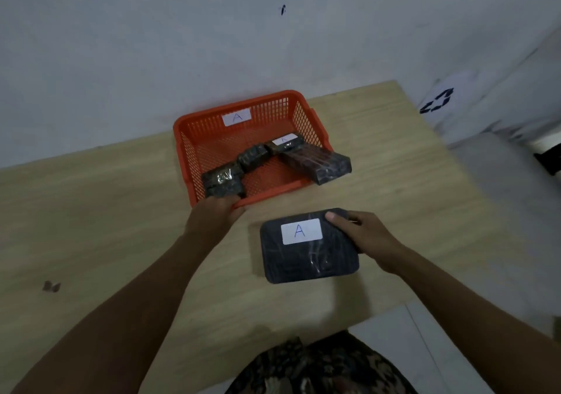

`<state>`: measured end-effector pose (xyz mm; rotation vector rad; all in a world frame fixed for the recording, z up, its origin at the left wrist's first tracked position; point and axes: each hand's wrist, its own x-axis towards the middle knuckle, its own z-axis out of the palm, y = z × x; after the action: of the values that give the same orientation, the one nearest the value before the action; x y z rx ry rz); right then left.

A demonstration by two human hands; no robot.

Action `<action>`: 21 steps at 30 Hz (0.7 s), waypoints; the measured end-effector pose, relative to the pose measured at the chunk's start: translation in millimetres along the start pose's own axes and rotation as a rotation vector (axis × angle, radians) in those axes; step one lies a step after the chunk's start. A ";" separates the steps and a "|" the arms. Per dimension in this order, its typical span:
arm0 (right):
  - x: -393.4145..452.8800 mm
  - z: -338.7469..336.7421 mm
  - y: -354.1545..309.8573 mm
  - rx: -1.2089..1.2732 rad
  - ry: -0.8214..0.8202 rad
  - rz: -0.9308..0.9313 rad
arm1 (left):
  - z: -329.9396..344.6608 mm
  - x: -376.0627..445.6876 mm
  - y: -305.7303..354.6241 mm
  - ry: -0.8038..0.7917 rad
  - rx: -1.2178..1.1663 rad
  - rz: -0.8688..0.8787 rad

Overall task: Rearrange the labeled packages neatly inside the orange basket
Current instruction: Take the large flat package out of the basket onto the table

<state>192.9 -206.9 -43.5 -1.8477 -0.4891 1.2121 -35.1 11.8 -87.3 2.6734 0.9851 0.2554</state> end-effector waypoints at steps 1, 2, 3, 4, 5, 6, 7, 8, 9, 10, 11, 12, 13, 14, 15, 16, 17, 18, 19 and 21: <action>6.4 4.1 6.4 0.002 0.005 0.029 | 1.8 -0.7 0.5 0.020 0.021 -0.004; 13.4 7.5 11.3 0.000 0.005 0.050 | 3.4 -1.2 1.1 0.034 0.038 -0.012; 20.6 10.6 15.3 -0.002 0.002 0.065 | 4.9 -1.3 2.1 0.036 0.055 -0.024; 27.8 13.2 18.8 -0.002 -0.001 0.075 | 6.3 -1.7 3.1 0.028 0.072 -0.037; 35.0 15.5 20.9 -0.005 -0.004 0.082 | 7.2 -1.6 3.8 0.017 0.086 -0.047; 41.6 17.6 22.2 -0.014 -0.004 0.084 | 7.7 -1.8 3.8 0.012 0.094 -0.052; 48.4 19.2 23.4 -0.038 0.003 0.075 | 8.1 -2.1 3.6 0.014 0.090 -0.054; 54.9 19.9 24.8 -0.079 0.018 0.054 | 8.3 -2.0 3.2 0.020 0.079 -0.053; 60.5 20.6 25.5 -0.129 0.038 0.022 | 8.4 -2.3 3.0 0.027 0.070 -0.049; 64.5 20.9 25.7 -0.176 0.059 -0.014 | 8.6 -2.7 3.2 0.033 0.071 -0.042; 67.7 20.4 25.6 -0.218 0.073 -0.049 | 9.4 -2.7 3.8 0.039 0.079 -0.035; 69.8 19.5 25.2 -0.262 0.081 -0.079 | 10.1 -2.8 4.4 0.049 0.091 -0.029; 70.9 18.2 24.8 -0.312 0.090 -0.103 | 10.9 -3.1 5.0 0.060 0.101 -0.024; 71.0 15.6 24.9 -0.360 0.114 -0.122 | 11.8 -3.7 5.8 0.071 0.109 -0.017; 70.1 12.1 25.5 -0.393 0.166 -0.138 | 12.2 -4.2 7.0 0.081 0.114 -0.006; 67.7 7.3 25.3 -0.404 0.247 -0.158 | 12.1 -4.5 8.4 0.086 0.116 0.007; 64.2 1.0 23.8 -0.406 0.347 -0.207 | 11.9 -4.2 10.4 0.089 0.114 0.022; 60.2 -6.9 21.7 -0.425 0.448 -0.312 | 11.9 -2.7 13.1 0.095 0.111 0.042; 58.1 -15.2 19.5 -0.477 0.530 -0.456 | 12.6 -0.2 16.5 0.104 0.108 0.066; 58.3 -31.3 13.1 -0.656 0.590 -0.756 | 15.9 9.0 27.5 0.100 0.097 0.097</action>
<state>245.3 -187.1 -81.0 -2.1061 -1.1870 -0.0347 -7.6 -5.5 -92.9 2.8253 0.9199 0.3733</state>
